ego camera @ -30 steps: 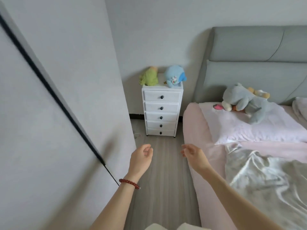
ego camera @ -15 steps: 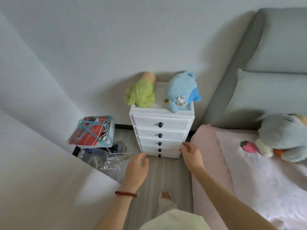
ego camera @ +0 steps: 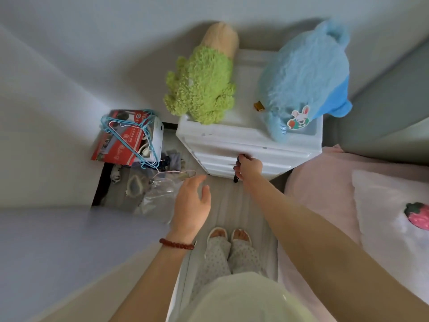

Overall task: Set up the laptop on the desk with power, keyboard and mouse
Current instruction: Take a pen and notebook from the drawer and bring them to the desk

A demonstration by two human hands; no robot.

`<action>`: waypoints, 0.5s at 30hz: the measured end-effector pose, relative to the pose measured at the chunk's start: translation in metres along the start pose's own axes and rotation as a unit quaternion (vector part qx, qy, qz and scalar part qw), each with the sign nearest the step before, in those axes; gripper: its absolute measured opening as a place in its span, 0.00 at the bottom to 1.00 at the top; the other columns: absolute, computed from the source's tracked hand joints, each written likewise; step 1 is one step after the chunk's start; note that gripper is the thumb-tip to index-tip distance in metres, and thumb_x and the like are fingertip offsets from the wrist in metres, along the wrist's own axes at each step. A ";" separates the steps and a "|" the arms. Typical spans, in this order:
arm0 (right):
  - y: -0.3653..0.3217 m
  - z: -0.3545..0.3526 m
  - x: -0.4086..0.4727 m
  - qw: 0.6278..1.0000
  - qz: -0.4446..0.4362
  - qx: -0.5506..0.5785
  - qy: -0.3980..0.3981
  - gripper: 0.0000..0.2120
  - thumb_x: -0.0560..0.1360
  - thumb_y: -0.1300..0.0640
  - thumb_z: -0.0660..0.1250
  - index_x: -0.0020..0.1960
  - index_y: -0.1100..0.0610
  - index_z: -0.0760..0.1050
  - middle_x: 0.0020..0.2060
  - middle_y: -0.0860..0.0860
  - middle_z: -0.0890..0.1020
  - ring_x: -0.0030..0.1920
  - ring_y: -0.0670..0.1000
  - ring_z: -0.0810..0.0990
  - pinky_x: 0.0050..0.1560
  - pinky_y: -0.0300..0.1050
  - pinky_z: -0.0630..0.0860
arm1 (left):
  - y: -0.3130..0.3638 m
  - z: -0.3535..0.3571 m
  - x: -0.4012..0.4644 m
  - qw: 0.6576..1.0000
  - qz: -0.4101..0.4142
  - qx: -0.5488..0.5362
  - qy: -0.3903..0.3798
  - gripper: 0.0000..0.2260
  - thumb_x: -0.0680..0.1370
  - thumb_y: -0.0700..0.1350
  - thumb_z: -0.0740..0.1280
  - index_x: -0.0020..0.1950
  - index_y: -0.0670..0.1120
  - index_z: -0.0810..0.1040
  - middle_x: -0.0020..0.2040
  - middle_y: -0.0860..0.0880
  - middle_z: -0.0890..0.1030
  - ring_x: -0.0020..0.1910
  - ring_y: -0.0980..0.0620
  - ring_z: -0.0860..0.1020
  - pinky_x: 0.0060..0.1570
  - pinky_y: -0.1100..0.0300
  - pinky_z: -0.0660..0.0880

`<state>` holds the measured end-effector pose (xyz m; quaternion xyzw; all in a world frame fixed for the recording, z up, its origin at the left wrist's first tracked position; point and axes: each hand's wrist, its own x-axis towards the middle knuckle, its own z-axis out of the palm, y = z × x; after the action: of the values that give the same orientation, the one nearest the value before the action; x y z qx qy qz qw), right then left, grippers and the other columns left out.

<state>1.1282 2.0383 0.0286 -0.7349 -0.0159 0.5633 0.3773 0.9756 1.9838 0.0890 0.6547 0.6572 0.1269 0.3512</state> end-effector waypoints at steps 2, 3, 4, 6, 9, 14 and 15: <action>0.008 0.002 0.001 1.000 -0.010 -0.008 0.007 0.15 0.76 0.60 0.59 0.31 0.56 0.68 0.29 0.51 0.71 0.28 0.50 0.70 0.34 0.44 0.67 | 0.002 0.001 0.005 1.000 0.029 0.010 0.006 0.14 0.77 0.39 0.61 0.63 0.44 0.74 0.61 0.45 0.77 0.62 0.49 0.73 0.61 0.62 0.66; 0.014 0.000 -0.002 1.000 -0.010 -0.012 0.012 0.15 0.76 0.60 0.59 0.31 0.56 0.69 0.30 0.51 0.72 0.30 0.51 0.71 0.36 0.45 0.68 | 0.003 0.001 0.007 0.999 0.043 0.012 0.013 0.15 0.77 0.38 0.61 0.63 0.43 0.73 0.61 0.45 0.76 0.62 0.48 0.72 0.61 0.61 0.66; 0.023 -0.003 -0.007 1.000 -0.003 -0.015 0.014 0.14 0.76 0.60 0.60 0.31 0.55 0.71 0.30 0.51 0.74 0.31 0.50 0.72 0.36 0.44 0.69 | 0.004 0.001 0.008 0.998 0.059 0.016 0.025 0.15 0.76 0.37 0.62 0.63 0.42 0.73 0.61 0.44 0.75 0.63 0.46 0.71 0.62 0.59 0.65; 0.044 -0.014 -0.022 1.000 0.018 -0.003 0.008 0.08 0.76 0.60 0.63 0.38 0.57 0.77 0.32 0.50 0.77 0.32 0.48 0.74 0.34 0.39 0.70 | 0.005 0.003 0.010 0.991 0.100 0.076 0.037 0.18 0.75 0.39 0.65 0.65 0.43 0.71 0.63 0.42 0.73 0.65 0.43 0.69 0.65 0.52 0.64; 0.072 -0.031 -0.047 0.998 0.060 0.021 -0.017 0.08 0.75 0.63 0.63 0.53 0.63 0.77 0.39 0.53 0.80 0.34 0.47 0.75 0.35 0.38 0.70 | 0.002 0.010 0.011 0.938 0.158 0.302 -0.066 0.27 0.74 0.49 0.66 0.72 0.52 0.61 0.71 0.47 0.64 0.72 0.44 0.58 0.69 0.41 0.53; 0.083 -0.067 -0.081 0.996 0.038 -0.076 -0.029 0.10 0.77 0.64 0.59 0.55 0.62 0.77 0.42 0.53 0.82 0.38 0.48 0.79 0.37 0.39 0.75 | -0.016 0.024 0.026 0.921 0.154 0.328 -0.142 0.21 0.75 0.39 0.60 0.68 0.52 0.67 0.63 0.48 0.73 0.65 0.46 0.68 0.69 0.46 0.51; 0.080 -0.073 -0.087 0.992 -0.007 -0.126 -0.022 0.10 0.77 0.63 0.59 0.53 0.60 0.78 0.41 0.51 0.82 0.37 0.47 0.79 0.36 0.38 0.76 | -0.017 0.025 0.030 0.928 0.163 0.305 -0.136 0.19 0.75 0.38 0.60 0.65 0.50 0.70 0.60 0.47 0.76 0.59 0.45 0.72 0.65 0.50 0.56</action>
<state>1.1258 1.9029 0.0598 -0.7635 -0.1003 0.5704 0.2857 0.9814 2.0029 0.0516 0.8392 0.4944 -0.1151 0.1950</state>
